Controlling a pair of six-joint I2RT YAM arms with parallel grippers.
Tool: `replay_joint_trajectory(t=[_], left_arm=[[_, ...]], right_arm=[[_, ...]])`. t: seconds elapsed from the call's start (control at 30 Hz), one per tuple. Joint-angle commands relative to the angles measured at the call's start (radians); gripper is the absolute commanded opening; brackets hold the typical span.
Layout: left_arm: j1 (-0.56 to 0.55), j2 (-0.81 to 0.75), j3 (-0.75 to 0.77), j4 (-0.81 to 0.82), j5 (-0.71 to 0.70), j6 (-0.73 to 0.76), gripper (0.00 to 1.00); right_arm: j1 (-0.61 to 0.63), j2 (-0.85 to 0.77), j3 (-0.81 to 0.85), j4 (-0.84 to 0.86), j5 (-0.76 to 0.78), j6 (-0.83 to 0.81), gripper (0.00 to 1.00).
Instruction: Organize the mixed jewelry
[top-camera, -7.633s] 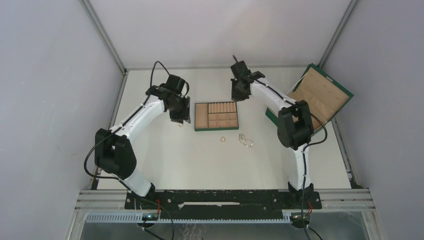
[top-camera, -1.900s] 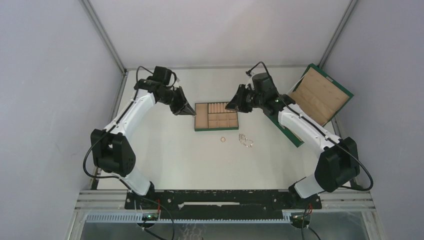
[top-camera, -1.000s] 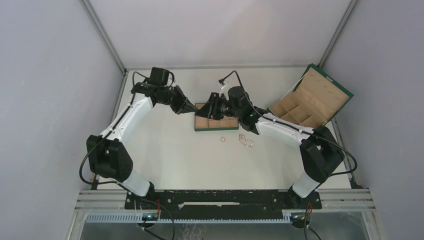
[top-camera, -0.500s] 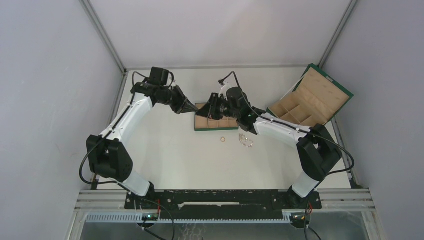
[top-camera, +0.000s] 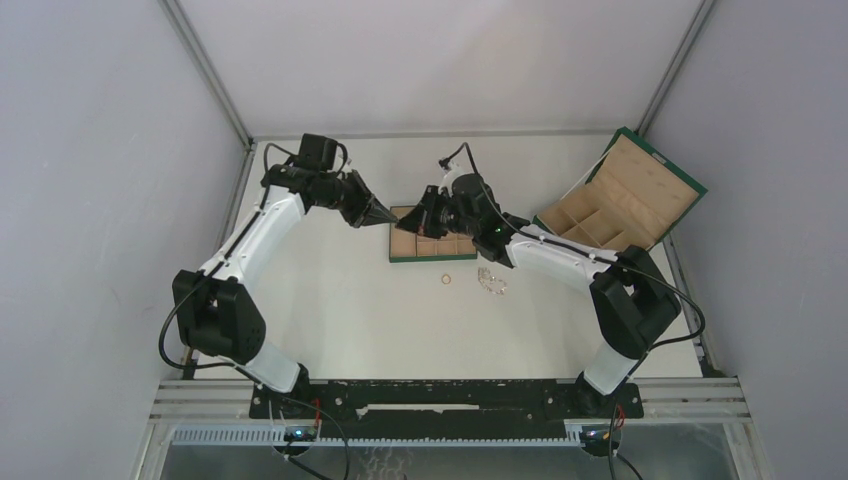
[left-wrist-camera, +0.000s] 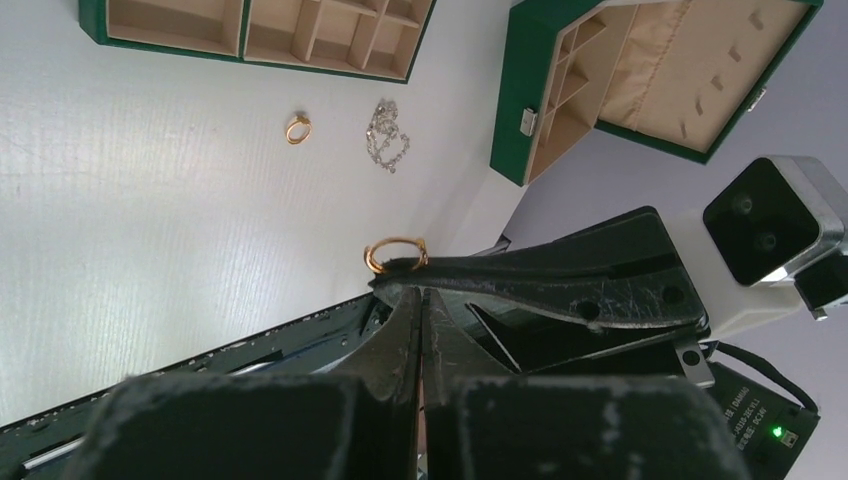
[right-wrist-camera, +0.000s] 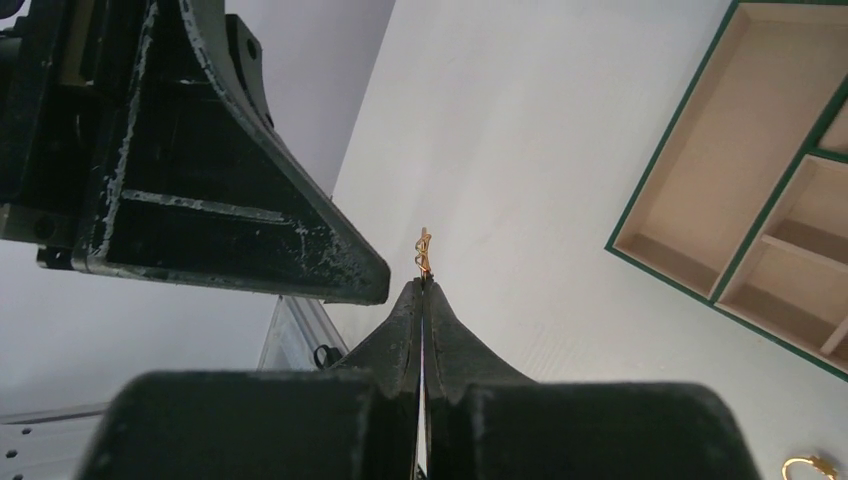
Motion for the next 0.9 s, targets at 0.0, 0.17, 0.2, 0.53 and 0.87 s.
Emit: replay_joint_trajectory(t=[0.0, 0.17, 0.2, 0.53, 0.87], left_arm=[[0.001, -0.041, 0.038, 0.003, 0.046, 0.023, 0.06], [0.000, -0.048, 0.053, 0.002, 0.036, 0.034, 0.29], [0.000, -0.051, 0.057, 0.003, 0.034, 0.038, 0.32], [0.021, -0.132, 0.068, 0.028, 0.053, 0.220, 0.44], [0.022, -0.338, -0.237, 0.490, 0.324, 0.384, 0.47]], right_arm=[[-0.002, -0.005, 0.039, 0.019, 0.043, -0.030, 0.00], [-0.003, -0.011, 0.039, 0.008, 0.042, -0.045, 0.00], [-0.003, -0.014, 0.038, 0.003, 0.040, -0.050, 0.00], [-0.071, -0.105, 0.020, -0.075, -0.044, -0.136, 0.00], [-0.209, -0.237, -0.036, -0.071, -0.429, -0.146, 0.00]])
